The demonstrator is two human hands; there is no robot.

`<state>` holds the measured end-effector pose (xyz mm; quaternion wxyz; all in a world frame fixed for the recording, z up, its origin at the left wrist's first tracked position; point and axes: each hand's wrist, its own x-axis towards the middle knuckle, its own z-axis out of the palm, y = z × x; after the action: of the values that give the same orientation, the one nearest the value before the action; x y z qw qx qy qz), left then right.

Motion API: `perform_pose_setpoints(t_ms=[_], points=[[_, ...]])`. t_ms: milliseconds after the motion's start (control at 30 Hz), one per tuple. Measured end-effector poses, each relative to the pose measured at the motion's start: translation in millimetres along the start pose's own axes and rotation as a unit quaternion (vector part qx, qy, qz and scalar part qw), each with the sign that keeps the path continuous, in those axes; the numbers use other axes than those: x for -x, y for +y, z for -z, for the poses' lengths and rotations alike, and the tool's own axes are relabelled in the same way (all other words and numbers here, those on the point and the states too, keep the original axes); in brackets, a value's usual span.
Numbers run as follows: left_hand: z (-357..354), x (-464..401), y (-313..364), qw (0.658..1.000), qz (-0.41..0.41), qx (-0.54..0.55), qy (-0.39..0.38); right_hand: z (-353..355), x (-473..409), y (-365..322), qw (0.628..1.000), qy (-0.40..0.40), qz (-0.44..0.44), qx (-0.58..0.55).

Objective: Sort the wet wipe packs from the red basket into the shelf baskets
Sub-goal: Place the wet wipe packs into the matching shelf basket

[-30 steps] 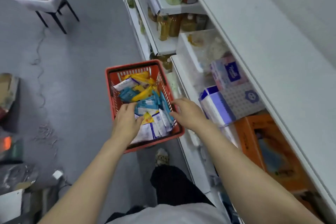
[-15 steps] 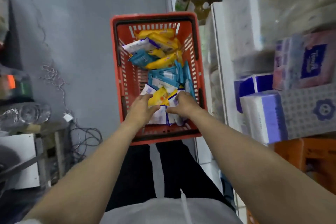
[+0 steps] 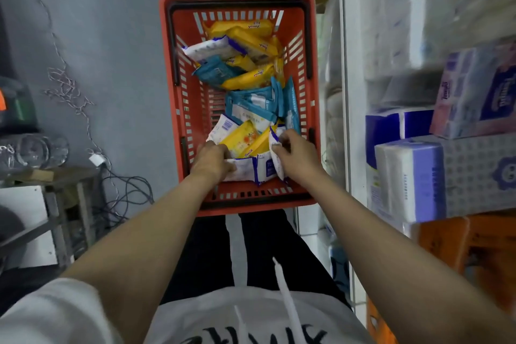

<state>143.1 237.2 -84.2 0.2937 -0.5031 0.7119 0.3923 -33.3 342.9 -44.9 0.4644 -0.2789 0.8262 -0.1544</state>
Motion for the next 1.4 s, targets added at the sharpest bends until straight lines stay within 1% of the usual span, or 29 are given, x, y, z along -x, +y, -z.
perform_pose_setpoints(t_ms=[67,133,200,300,400,500,533,567,633,667,700,767,867,933,1033,1100,1167,1267,1400], points=[[2.9,1.5,4.3,0.999,0.017,0.037,0.006,5.1,2.0,3.7,0.998,-0.015,-0.015,-0.051],[9.4,6.6,8.9,0.993,0.037,0.108,0.030,10.3,4.2,5.9,0.990,-0.025,-0.031,-0.138],[20.4,17.3,15.3,0.982,0.034,0.173,0.073,16.7,9.6,0.2,0.968,-0.039,-0.055,-0.241],[41.4,37.1,29.4,0.957,0.009,0.260,0.129,21.1,13.7,-14.5,0.935,-0.053,-0.085,-0.342],[56.5,51.0,45.0,0.925,-0.017,0.357,0.129,23.9,18.5,-41.1,0.894,-0.069,-0.086,-0.434],[69.0,64.9,55.6,0.892,-0.056,0.431,0.125,33.5,27.9,-67.2,0.866,-0.058,-0.071,-0.492],[74.4,71.1,58.7,0.882,-0.072,0.449,0.124,36.4,31.8,-73.2,0.868,-0.053,-0.058,-0.491],[79.4,77.0,61.0,0.875,-0.088,0.460,0.124,38.9,36.9,-78.4,0.878,-0.044,-0.040,-0.476],[88.4,89.1,63.0,0.867,-0.115,0.466,0.132,40.7,48.1,-85.0,0.900,0.006,-0.015,-0.436],[92.6,94.9,63.0,0.867,-0.127,0.465,0.130,40.8,55.3,-88.6,0.902,0.038,-0.012,-0.430],[96.8,99.6,61.7,0.867,-0.138,0.464,0.120,40.1,63.5,-92.8,0.899,0.066,-0.009,-0.433],[104.1,109.5,58.1,0.867,-0.151,0.469,0.075,35.8,82.5,-100.2,0.887,0.112,-0.003,-0.449],[109.6,122.2,50.9,0.865,-0.164,0.473,0.001,23.7,112.3,-107.5,0.865,0.149,0.003,-0.480],[110.2,131.4,48.8,0.872,-0.180,0.453,-0.038,14.1,131.1,-108.6,0.850,0.168,0.005,-0.499],[107.3,152.2,50.0,0.884,-0.178,0.420,-0.104,1.5,164.6,-103.7,0.816,0.207,0.009,-0.539],[101.6,170.1,53.1,0.890,-0.201,0.384,-0.140,-3.8,193.2,-93.9,0.798,0.242,0.011,-0.552],[93.2,186.2,56.8,0.891,-0.237,0.358,-0.146,-6.1,226.7,-78.8,0.778,0.285,0.014,-0.559],[76.9,214.5,66.8,0.880,-0.256,0.374,-0.144,-5.9,279.5,-50.8,0.734,0.363,0.008,-0.574],[42.5,271.5,92.3,0.859,-0.316,0.368,-0.160,-2.0,352.0,-15.9,0.704,0.462,0.015,-0.539]])
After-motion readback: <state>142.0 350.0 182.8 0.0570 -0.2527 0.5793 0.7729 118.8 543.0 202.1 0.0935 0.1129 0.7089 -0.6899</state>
